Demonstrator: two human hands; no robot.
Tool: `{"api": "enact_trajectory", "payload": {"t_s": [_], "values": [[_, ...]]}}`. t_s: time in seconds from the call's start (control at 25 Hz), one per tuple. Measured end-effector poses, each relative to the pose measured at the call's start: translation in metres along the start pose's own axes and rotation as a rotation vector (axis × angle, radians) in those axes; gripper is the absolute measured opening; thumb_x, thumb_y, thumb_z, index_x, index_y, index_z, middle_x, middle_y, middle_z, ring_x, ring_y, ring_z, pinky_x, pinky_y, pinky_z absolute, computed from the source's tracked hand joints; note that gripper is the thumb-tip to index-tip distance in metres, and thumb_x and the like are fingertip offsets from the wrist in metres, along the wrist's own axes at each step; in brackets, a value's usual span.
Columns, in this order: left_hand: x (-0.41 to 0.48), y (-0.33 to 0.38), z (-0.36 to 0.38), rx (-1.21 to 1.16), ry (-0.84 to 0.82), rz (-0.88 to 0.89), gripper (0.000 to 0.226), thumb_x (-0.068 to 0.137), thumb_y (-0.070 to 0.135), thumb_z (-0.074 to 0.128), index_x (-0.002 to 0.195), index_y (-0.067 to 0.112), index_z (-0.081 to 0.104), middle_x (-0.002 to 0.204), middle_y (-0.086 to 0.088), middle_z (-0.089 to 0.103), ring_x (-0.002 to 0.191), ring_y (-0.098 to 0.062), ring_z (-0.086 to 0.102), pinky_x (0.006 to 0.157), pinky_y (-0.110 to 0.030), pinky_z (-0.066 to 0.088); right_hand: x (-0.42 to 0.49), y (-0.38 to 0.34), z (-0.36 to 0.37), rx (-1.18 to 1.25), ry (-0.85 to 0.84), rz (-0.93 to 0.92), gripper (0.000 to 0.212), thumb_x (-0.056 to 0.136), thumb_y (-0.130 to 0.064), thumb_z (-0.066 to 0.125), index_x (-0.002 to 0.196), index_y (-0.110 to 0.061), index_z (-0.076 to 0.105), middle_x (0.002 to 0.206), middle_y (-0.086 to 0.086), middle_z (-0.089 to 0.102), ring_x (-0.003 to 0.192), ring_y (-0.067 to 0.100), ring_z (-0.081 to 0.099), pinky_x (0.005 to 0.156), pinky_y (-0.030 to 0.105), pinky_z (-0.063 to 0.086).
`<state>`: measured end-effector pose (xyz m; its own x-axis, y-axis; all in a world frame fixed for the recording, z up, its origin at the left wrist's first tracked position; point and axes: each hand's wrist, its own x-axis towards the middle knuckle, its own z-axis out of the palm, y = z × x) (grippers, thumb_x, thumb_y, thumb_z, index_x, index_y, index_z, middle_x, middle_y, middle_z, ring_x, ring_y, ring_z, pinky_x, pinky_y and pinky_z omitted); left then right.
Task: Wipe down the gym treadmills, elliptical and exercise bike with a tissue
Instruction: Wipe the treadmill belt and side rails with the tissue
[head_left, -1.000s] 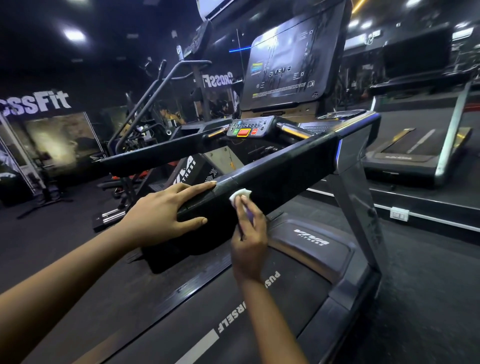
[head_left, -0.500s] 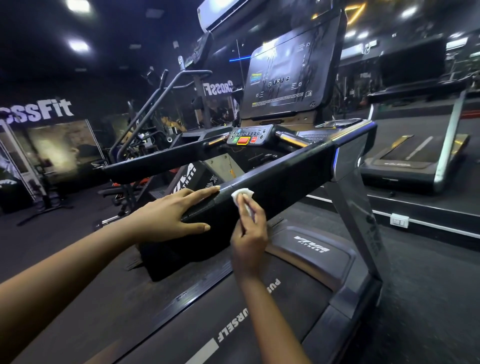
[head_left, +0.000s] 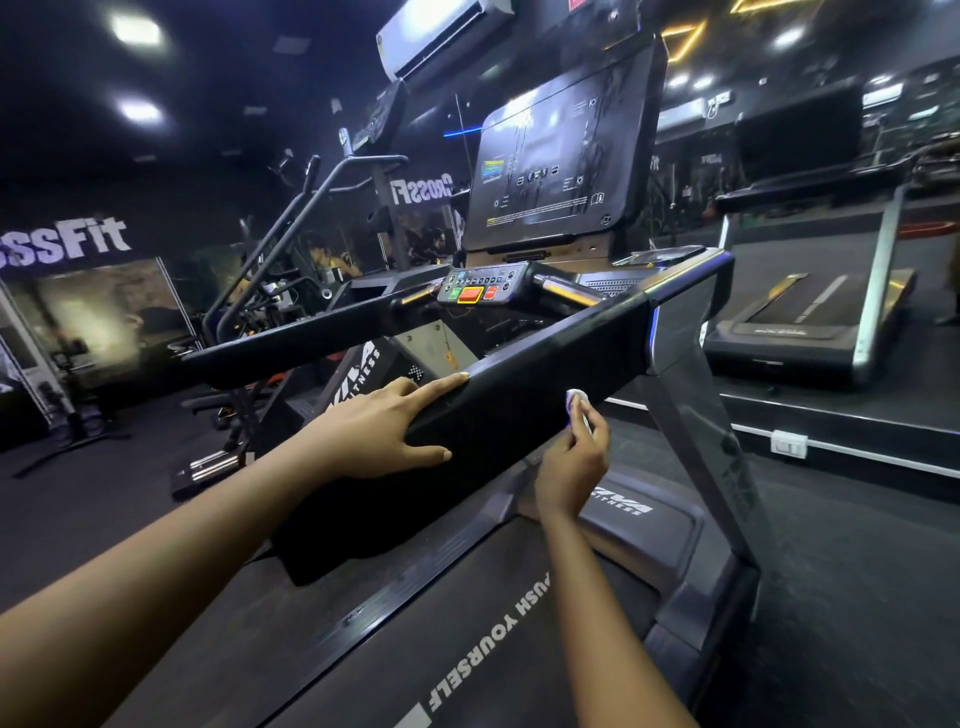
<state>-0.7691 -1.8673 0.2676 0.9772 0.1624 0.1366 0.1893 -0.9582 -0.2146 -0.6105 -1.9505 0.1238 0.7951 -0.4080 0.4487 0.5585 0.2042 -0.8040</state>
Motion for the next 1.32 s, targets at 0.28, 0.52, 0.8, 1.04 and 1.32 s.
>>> {"api": "enact_trajectory", "payload": {"t_s": [0.28,0.52,0.8,1.04,1.32], "values": [[0.000,0.000,0.000,0.003,0.003,-0.013,0.082,0.087,0.061,0.051,0.140,0.058,-0.010,0.134,-0.003,0.040,0.114,-0.026,0.053,0.092,-0.033,0.042,-0.072,-0.028,-0.006,-0.039,-0.133,-0.264,0.037,0.083,0.004,0.045,0.115,0.002,0.064,0.114,0.012,0.060,0.109,0.013,0.053,0.099,0.009,0.035],[-0.001,0.000,-0.002,-0.016,-0.027,-0.022,0.081,0.088,0.059,0.051,0.141,0.056,-0.010,0.133,-0.002,0.039,0.112,-0.024,0.052,0.090,-0.032,0.043,-0.018,0.006,0.000,-0.041,0.018,0.004,0.046,0.075,0.018,0.039,0.113,0.007,0.063,0.111,0.024,0.060,0.104,0.026,0.059,0.092,0.008,0.036],[-0.002,0.001,-0.003,-0.013,-0.026,-0.017,0.081,0.087,0.060,0.051,0.140,0.058,-0.011,0.134,0.000,0.038,0.114,-0.024,0.052,0.092,-0.033,0.044,0.014,-0.021,-0.012,-0.068,-0.064,-0.198,0.048,0.075,0.018,0.047,0.111,-0.005,0.067,0.105,0.018,0.062,0.097,0.024,0.060,0.089,0.010,0.038],[-0.001,0.000,0.001,0.033,-0.003,-0.008,0.083,0.088,0.060,0.049,0.141,0.054,-0.015,0.138,-0.001,0.037,0.114,-0.022,0.053,0.089,-0.031,0.045,-0.031,-0.048,-0.001,-0.060,-0.331,-0.552,0.041,0.083,-0.001,0.043,0.119,-0.004,0.062,0.116,0.004,0.054,0.106,0.015,0.052,0.102,0.011,0.031],[-0.002,0.000,0.002,0.032,-0.004,0.013,0.082,0.089,0.062,0.046,0.128,0.057,-0.027,0.140,-0.001,0.034,0.113,-0.022,0.053,0.088,-0.030,0.045,0.024,0.007,0.001,-0.153,-0.159,-0.275,0.037,0.084,0.005,0.045,0.116,0.003,0.063,0.110,0.020,0.061,0.105,0.022,0.059,0.099,0.017,0.039]]}}
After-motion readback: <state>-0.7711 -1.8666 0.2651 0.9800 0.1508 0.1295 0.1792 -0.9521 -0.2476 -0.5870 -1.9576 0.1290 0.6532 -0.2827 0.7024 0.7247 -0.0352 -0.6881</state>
